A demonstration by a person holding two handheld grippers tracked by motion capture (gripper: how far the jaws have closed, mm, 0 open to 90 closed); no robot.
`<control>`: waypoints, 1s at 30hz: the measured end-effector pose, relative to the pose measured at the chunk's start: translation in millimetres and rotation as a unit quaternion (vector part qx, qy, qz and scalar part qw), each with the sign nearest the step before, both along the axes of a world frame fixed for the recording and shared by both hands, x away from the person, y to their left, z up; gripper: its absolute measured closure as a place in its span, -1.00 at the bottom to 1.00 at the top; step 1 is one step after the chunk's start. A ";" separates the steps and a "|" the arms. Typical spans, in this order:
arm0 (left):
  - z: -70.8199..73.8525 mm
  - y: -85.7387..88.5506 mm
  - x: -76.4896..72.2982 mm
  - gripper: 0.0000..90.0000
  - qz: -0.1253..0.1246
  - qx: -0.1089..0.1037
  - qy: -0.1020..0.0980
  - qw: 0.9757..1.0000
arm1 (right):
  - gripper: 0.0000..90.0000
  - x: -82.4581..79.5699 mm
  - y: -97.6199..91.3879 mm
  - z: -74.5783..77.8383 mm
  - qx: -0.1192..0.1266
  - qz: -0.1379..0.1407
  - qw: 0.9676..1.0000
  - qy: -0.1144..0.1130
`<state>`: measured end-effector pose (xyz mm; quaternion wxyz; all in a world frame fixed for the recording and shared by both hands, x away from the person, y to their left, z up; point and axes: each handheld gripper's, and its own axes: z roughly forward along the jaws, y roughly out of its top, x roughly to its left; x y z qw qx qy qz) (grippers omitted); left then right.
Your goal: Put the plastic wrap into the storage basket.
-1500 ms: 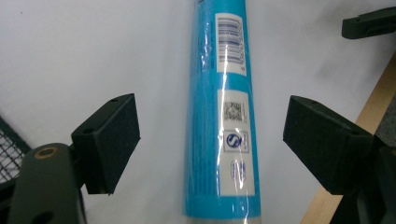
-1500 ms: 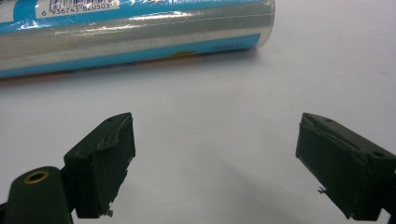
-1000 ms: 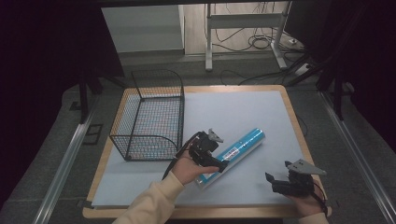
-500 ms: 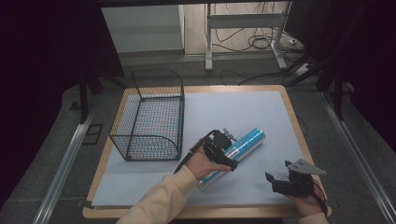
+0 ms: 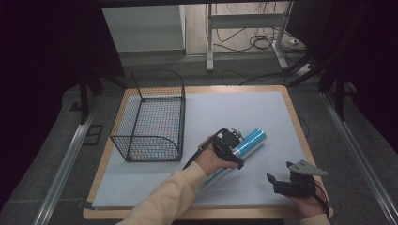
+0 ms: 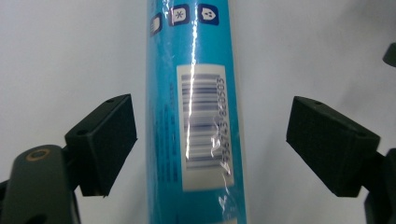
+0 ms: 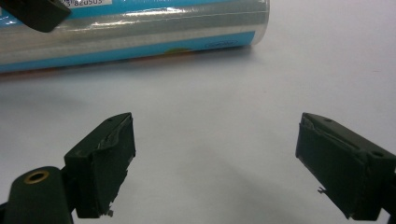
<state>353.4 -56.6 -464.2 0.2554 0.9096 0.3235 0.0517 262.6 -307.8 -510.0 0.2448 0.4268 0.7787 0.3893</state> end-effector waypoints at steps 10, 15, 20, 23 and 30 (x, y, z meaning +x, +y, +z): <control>-14.4 -14.6 13.3 -0.58 -0.004 0.030 0.020 0.999 | -0.72 0.4 0.2 -0.5 -0.002 0.002 1.000 0.001; -22.3 -15.7 17.8 -0.57 0.000 0.048 0.037 0.998 | -0.72 0.8 0.2 -0.7 -0.001 0.000 1.000 0.002; -28.8 -18.3 19.2 -0.50 0.004 0.070 0.045 0.997 | -0.72 0.8 0.2 -0.6 -0.002 0.000 1.000 0.002; -30.5 -19.8 18.9 -0.41 0.003 0.076 0.046 0.996 | -0.72 0.7 0.9 -0.2 -0.003 -0.001 1.000 0.000; -28.4 -18.6 22.1 -0.30 0.007 0.076 0.056 0.996 | -0.72 1.0 0.3 -0.3 -0.004 -0.001 1.000 -0.001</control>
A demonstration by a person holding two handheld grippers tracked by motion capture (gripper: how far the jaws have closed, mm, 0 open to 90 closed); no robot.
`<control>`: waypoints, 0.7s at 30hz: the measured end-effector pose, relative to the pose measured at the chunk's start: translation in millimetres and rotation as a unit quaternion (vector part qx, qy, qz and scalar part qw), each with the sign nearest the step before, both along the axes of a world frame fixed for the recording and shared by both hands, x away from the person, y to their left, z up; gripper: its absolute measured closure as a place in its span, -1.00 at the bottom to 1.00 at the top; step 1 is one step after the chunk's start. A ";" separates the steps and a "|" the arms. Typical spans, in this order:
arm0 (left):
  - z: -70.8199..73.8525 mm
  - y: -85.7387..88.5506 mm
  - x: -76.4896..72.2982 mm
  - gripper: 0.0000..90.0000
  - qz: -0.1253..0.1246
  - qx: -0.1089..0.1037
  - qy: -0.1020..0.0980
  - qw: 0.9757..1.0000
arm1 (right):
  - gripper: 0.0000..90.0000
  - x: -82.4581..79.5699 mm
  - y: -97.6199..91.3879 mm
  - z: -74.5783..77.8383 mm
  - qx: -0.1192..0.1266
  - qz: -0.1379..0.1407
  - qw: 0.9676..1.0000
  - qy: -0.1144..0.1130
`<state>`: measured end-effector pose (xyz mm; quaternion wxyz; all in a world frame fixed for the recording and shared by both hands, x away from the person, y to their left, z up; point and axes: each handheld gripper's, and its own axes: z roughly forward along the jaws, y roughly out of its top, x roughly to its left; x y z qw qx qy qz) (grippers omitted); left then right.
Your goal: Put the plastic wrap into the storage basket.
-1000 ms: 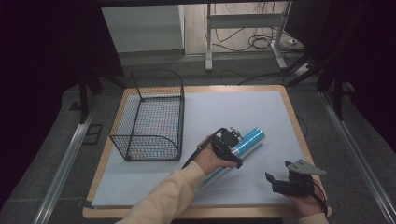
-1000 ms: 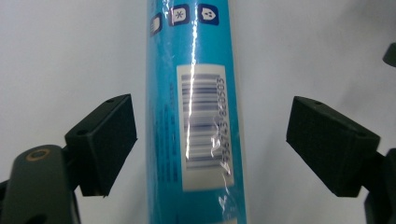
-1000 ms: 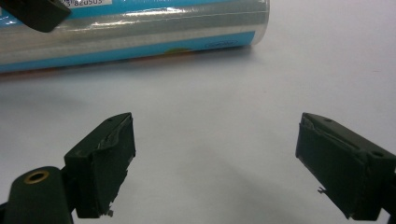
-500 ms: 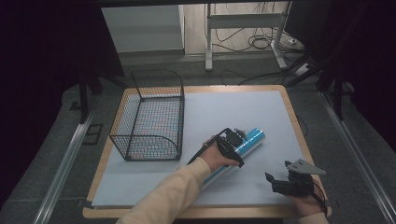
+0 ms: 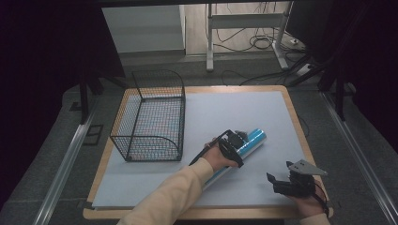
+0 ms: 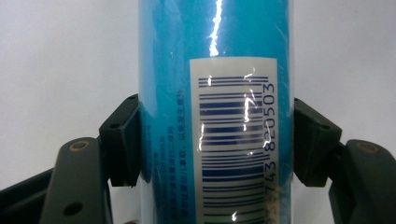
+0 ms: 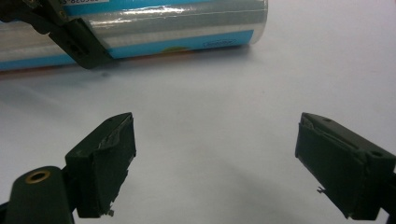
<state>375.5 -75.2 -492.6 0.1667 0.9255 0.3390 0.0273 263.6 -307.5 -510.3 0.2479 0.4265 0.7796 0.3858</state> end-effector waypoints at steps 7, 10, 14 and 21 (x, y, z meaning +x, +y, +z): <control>3.9 2.1 4.6 -0.29 -0.008 0.013 0.007 1.000 | -0.71 -0.5 -0.3 1.4 0.004 0.000 1.000 -0.003; 9.6 8.3 8.1 -0.29 -0.003 0.005 0.015 1.000 | -0.71 -0.3 -1.9 2.3 0.006 -0.002 1.000 -0.005; 18.7 14.6 10.0 -0.29 -0.001 0.006 0.009 1.000 | -0.71 0.2 -2.8 2.1 0.008 -0.005 1.000 -0.003; 28.8 27.7 12.1 -0.29 0.004 -0.011 0.006 1.000 | -0.71 0.0 -1.0 1.5 0.005 -0.002 1.000 -0.004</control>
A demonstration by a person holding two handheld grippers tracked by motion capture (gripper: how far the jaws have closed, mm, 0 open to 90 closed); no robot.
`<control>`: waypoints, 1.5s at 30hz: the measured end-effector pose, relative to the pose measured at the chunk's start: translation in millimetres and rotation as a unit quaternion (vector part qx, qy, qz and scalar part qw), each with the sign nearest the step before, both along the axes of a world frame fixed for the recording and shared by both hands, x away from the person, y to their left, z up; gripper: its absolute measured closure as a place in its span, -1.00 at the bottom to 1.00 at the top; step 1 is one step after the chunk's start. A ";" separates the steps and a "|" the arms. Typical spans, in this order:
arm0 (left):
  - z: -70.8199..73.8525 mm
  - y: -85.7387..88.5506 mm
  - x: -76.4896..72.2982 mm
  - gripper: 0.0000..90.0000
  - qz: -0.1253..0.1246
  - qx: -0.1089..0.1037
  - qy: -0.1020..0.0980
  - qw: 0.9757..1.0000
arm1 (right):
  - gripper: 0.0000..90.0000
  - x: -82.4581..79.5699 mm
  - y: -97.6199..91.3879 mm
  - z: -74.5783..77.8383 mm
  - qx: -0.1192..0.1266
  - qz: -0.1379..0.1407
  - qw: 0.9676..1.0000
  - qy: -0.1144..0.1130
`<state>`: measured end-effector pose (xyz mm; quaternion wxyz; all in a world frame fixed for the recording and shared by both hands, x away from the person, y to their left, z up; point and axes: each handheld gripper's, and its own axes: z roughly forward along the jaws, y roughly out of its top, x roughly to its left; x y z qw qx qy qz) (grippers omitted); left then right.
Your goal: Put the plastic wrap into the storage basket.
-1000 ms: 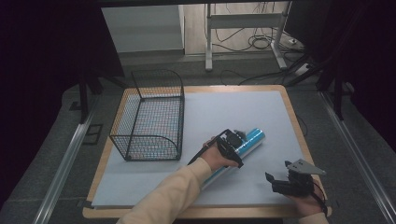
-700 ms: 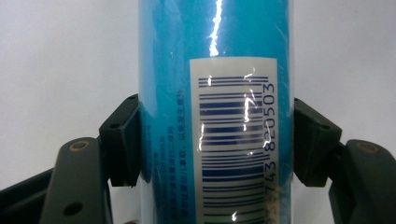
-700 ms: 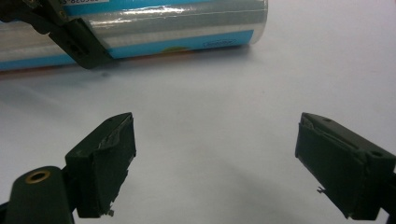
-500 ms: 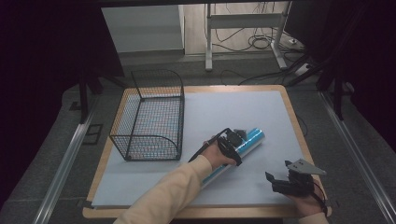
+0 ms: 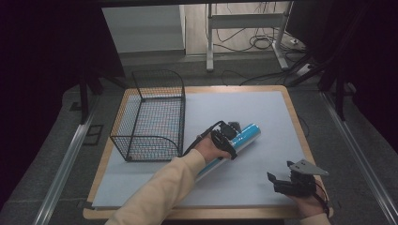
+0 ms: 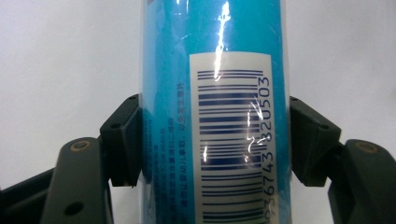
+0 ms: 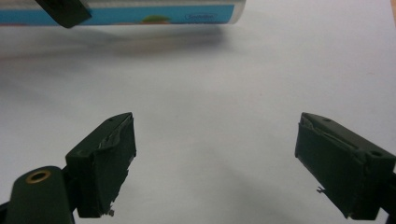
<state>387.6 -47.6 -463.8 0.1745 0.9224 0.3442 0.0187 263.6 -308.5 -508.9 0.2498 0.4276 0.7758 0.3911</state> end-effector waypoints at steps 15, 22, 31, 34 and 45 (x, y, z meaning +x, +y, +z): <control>24.4 19.4 -1.8 -0.29 0.005 -0.019 -0.020 1.000 | -0.71 0.1 -1.5 0.2 0.001 -0.006 1.000 0.000; 32.5 26.8 -2.5 -0.29 0.007 -0.028 -0.025 0.999 | -0.71 0.2 -0.9 -0.2 -0.002 -0.005 1.000 -0.001; 44.5 32.3 -1.9 -0.29 0.005 -0.034 -0.029 0.999 | -0.71 0.2 -0.5 -0.1 -0.003 0.000 1.000 -0.004; 46.1 32.8 -2.1 -0.29 0.007 -0.035 -0.031 0.999 | -0.71 0.3 -0.4 -0.6 -0.004 -0.001 1.000 -0.001; 61.5 36.4 -0.8 -0.29 0.009 -0.041 -0.044 0.998 | -0.71 1.1 -0.8 -1.3 -0.006 -0.005 1.000 0.002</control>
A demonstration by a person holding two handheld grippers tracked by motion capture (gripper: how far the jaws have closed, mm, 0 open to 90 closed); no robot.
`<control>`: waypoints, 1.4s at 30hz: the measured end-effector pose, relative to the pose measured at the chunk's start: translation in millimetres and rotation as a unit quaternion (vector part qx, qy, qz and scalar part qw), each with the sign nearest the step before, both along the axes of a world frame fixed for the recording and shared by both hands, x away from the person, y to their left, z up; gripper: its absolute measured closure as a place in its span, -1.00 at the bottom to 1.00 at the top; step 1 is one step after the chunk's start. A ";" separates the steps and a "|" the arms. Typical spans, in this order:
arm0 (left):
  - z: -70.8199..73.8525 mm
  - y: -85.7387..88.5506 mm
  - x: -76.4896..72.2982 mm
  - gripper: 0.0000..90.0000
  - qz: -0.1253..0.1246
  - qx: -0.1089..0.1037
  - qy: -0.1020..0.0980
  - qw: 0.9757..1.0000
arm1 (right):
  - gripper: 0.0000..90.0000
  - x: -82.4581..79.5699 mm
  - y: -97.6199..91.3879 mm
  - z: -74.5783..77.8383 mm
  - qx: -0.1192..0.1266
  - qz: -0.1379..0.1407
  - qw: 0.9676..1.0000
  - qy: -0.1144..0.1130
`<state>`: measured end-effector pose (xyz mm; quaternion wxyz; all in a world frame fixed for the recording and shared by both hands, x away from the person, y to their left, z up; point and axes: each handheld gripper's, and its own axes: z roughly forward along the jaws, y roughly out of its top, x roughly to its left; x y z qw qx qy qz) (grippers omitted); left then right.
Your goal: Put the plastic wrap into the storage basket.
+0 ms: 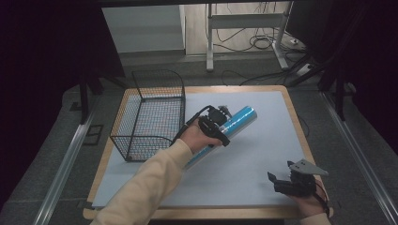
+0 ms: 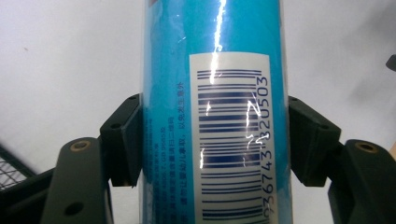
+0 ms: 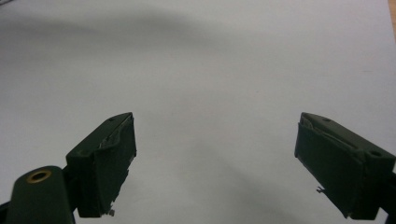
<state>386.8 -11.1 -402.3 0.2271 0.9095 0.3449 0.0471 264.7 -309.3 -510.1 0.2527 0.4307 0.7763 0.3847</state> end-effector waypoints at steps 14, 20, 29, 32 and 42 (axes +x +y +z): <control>20.1 4.7 2.5 -0.29 0.005 -0.005 -0.019 1.000 | -0.71 0.3 -0.8 -0.3 -0.002 0.000 1.000 0.000; 28.9 10.6 5.6 -0.29 0.014 -0.009 -0.029 0.999 | -0.71 0.7 -0.8 -0.7 -0.002 -0.003 1.000 0.002; 39.1 17.1 12.4 -0.29 0.027 -0.012 -0.038 0.999 | -0.70 1.3 -1.6 -1.0 -0.004 -0.012 1.000 0.005; 42.5 21.8 16.0 -0.29 0.032 -0.014 -0.036 0.999 | -0.70 1.3 -1.7 -1.2 -0.003 -0.012 1.000 0.006; 55.8 34.8 24.9 -0.29 0.046 -0.013 -0.045 0.998 | -0.70 1.5 -0.9 -1.6 -0.002 -0.011 1.000 0.006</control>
